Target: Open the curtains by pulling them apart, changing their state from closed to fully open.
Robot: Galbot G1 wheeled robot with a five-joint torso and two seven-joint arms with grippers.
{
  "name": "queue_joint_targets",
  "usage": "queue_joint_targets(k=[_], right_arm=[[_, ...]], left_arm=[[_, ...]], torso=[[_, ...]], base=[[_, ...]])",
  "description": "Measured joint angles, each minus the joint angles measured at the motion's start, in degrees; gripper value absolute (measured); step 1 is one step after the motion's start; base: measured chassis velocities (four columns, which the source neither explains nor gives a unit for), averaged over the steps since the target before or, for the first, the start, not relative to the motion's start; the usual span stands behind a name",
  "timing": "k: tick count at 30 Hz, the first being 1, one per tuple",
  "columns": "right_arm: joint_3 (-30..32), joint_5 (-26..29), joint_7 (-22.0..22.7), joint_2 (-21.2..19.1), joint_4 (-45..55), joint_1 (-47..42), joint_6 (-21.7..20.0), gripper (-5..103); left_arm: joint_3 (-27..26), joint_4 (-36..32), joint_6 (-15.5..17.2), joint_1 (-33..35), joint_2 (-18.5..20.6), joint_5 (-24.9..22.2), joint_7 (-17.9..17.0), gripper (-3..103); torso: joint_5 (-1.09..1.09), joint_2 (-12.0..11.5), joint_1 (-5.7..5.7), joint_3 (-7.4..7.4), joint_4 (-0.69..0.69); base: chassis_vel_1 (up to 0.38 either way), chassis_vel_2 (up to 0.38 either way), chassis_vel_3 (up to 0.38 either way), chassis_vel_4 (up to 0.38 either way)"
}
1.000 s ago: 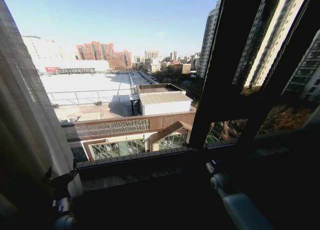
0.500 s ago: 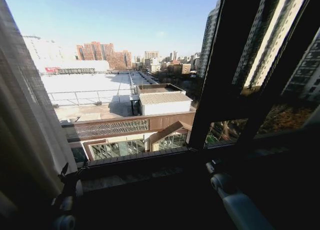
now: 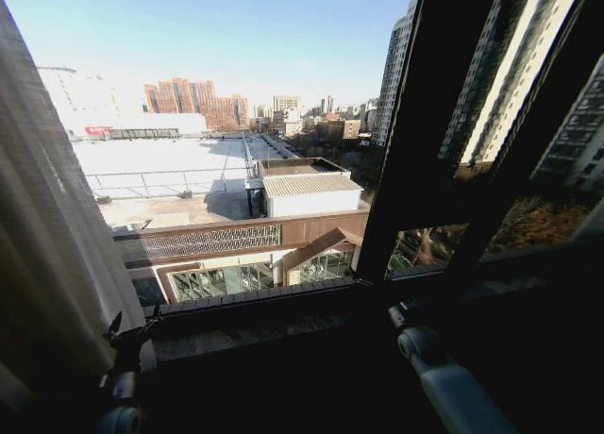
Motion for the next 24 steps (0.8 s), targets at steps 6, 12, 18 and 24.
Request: queue_joint_targets(k=[6,12,18,24], right_arm=[[0.00,0.00,0.00,0.00,0.00,0.00,0.00,100],[0.00,0.00,0.00,0.00,0.00,0.00,0.00,100],[0.00,0.00,0.00,0.00,0.00,0.00,0.00,100],[0.00,0.00,0.00,0.00,0.00,0.00,0.00,100]], left_arm=[[-0.01,-0.01,-0.03,0.02,0.02,0.02,-0.02,100],[-0.01,-0.04,-0.04,0.02,0.04,0.03,-0.05,100],[-0.02,-0.05,-0.04,0.02,0.05,0.03,-0.07,100],[-0.03,-0.05,-0.04,0.02,0.05,0.03,-0.11,100]], torso=[[0.00,0.00,0.00,0.00,0.00],[0.00,0.00,0.00,0.00,0.00],[0.00,0.00,0.00,0.00,0.01],[0.00,0.00,0.01,0.00,0.00]], base=[[0.000,0.000,0.000,0.000],[0.000,0.000,0.000,0.000],[-0.040,-0.043,0.034,0.032],[-0.149,-0.148,0.155,0.153]])
